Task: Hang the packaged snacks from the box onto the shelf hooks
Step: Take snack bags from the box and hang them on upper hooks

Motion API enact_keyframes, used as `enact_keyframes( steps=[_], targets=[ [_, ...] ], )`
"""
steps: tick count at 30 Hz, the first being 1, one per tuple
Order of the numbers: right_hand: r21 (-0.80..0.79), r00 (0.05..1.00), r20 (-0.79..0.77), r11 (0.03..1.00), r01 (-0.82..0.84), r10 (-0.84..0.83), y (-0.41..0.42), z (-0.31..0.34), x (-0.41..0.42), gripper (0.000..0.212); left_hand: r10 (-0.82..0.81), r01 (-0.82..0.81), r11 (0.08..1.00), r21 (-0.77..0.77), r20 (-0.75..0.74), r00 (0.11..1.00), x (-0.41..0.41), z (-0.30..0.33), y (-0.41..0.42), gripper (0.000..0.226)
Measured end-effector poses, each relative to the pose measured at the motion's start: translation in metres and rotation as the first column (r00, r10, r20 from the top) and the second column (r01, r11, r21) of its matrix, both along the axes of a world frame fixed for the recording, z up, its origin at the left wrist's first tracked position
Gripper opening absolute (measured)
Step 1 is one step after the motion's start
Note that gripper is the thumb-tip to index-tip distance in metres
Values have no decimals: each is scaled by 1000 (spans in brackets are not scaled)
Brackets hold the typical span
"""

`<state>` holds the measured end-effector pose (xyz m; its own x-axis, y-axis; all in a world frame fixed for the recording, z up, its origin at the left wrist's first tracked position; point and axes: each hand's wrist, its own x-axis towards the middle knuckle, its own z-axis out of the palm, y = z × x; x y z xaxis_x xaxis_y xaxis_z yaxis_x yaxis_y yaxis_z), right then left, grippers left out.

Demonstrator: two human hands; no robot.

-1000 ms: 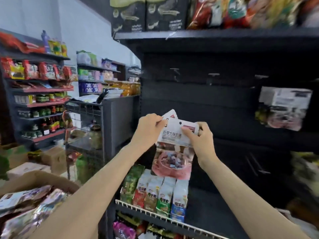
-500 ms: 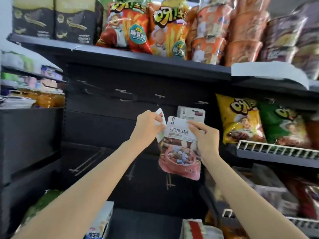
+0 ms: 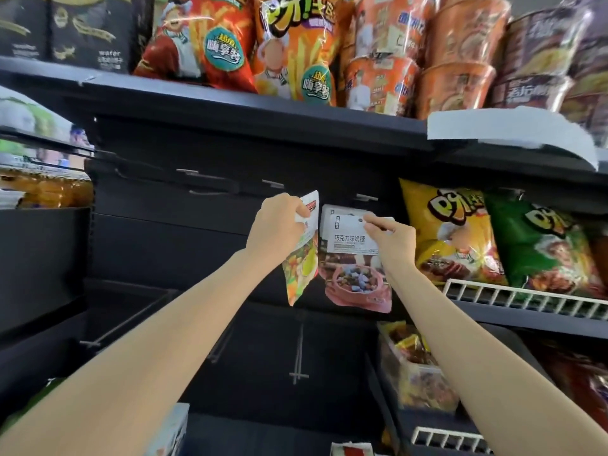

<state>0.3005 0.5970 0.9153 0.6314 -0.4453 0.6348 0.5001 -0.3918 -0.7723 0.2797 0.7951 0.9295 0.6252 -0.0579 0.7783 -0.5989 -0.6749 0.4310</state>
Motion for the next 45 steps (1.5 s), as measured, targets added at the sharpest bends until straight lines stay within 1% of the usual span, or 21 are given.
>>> enact_keyframes(
  steps=[5, 9, 13, 17, 20, 24, 25, 26, 28, 29, 30, 32, 33, 35, 37, 40, 45],
  targets=[
    [-4, 999, 1, 999, 50, -50, 0, 0, 13, 24, -10, 10, 1000, -2, 17, 1000, 13, -2, 0, 23],
    [-36, 994, 20, 993, 109, -108, -1, 1, 23, 24, -49, 49, 997, -62, -2, 999, 20, -8, -3, 23],
    [-53, 991, -5, 989, 136, -136, 0, 0, 37, 26, -74, 74, 995, -69, -6, 997, 27, -14, -6, 22],
    [-143, 979, -73, 974, 178, -190, -2, 2, 56, 29, -82, 81, 995, -59, -11, 997, 33, -14, -2, 21],
    [-203, 962, -157, 961, 190, -223, -3, 3, 69, 37, -96, 95, 995, -37, -21, 995, 38, -12, 2, 19],
    [-177, 947, -246, 970, 164, -205, 2, 2, 65, 43, -169, 170, 985, 18, -56, 984, 39, -13, 7, 19],
    [-166, 948, -237, 970, 176, -212, 3, 1, 60, 42, -207, 209, 977, 31, -76, 976, 38, -13, 8, 18],
    [-169, 952, -198, 964, 203, -235, 2, -2, 54, 40, -245, 250, 967, 45, -95, 965, 37, -14, 7, 18],
    [-198, 955, -38, 939, 282, -295, -3, -8, 37, 35, -304, 315, 946, 80, -125, 944, 35, -15, 4, 18],
    [-192, 958, 50, 939, 286, -282, -5, -10, 28, 32, -328, 342, 935, 94, -137, 935, 33, -15, 1, 18],
    [-171, 970, 102, 957, 236, -221, -7, -11, 19, 30, -351, 367, 924, 103, -145, 925, 33, -14, -3, 18],
    [-159, 997, 82, 987, 21, -8, -7, -10, 4, 31, -393, 411, 906, 103, -153, 906, 32, -10, -13, 21],
    [-193, 996, 40, 978, -74, 83, -7, -9, -1, 34, -410, 426, 899, 101, -147, 900, 33, -8, -18, 24],
    [-288, 987, -7, 945, -156, 161, -8, -7, -7, 40, -437, 447, 891, 76, -118, 892, 35, -5, -29, 31],
    [-293, 987, 28, 945, -144, 159, -14, -6, -6, 40, -456, 457, 890, -7, -82, 886, 40, -3, -40, 37],
    [-225, 995, 34, 971, -83, 93, -22, -6, 3, 34, -402, 399, 912, -101, -17, 915, 48, -3, -54, 40],
    [-205, 999, 3, 978, 48, -48, -18, -3, 18, 36, -319, 317, 939, -131, 4, 948, 60, -4, -72, 45]
  ],
)
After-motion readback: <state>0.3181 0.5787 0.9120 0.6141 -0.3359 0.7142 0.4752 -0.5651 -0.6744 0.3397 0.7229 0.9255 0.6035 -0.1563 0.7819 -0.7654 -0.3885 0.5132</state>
